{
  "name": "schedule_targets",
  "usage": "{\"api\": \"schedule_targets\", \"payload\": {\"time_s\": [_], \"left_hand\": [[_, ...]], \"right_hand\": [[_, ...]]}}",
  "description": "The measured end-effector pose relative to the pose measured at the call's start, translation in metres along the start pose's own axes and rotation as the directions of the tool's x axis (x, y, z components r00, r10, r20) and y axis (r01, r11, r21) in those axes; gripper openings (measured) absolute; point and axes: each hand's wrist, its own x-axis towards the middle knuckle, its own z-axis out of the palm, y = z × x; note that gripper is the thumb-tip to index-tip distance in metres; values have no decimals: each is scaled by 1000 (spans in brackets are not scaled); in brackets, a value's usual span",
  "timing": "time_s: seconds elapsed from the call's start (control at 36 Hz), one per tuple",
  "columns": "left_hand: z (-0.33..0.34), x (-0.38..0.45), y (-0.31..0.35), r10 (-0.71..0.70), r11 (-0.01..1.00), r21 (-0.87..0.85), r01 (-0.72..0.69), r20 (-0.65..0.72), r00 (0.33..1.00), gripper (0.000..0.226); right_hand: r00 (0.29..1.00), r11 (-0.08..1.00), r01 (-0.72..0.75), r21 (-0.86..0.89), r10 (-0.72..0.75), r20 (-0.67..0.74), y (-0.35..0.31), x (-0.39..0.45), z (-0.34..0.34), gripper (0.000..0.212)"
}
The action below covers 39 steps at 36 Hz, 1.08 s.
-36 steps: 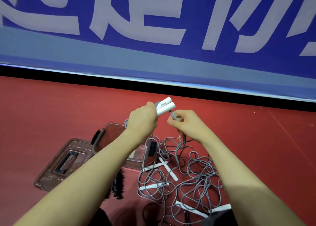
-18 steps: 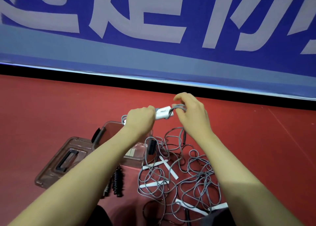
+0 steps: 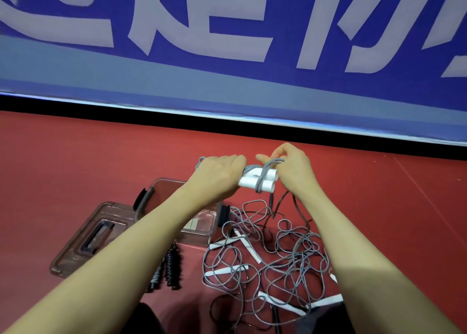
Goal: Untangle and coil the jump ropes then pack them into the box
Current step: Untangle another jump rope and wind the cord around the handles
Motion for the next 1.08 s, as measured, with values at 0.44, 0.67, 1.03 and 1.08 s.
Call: {"api": "schedule_targets", "payload": {"time_s": [0.44, 0.67, 1.03, 1.08], "left_hand": [[-1, 21, 11, -684, 695, -59, 717, 255, 684, 18], [8, 11, 1, -716, 686, 137, 715, 306, 628, 16], [11, 2, 3, -557, 830, 323, 454, 457, 694, 20], [11, 1, 3, -517, 855, 335, 396, 482, 708, 21]], "right_hand": [[941, 979, 171, -110, -129, 312, -9, -14, 14, 22], [882, 955, 255, -148, -167, 442, -16, -19, 11, 7], [816, 784, 556, -276, -577, 6, -11, -20, 21, 27], [918, 914, 396, -85, -395, 38, -13, -18, 23, 27]]}}
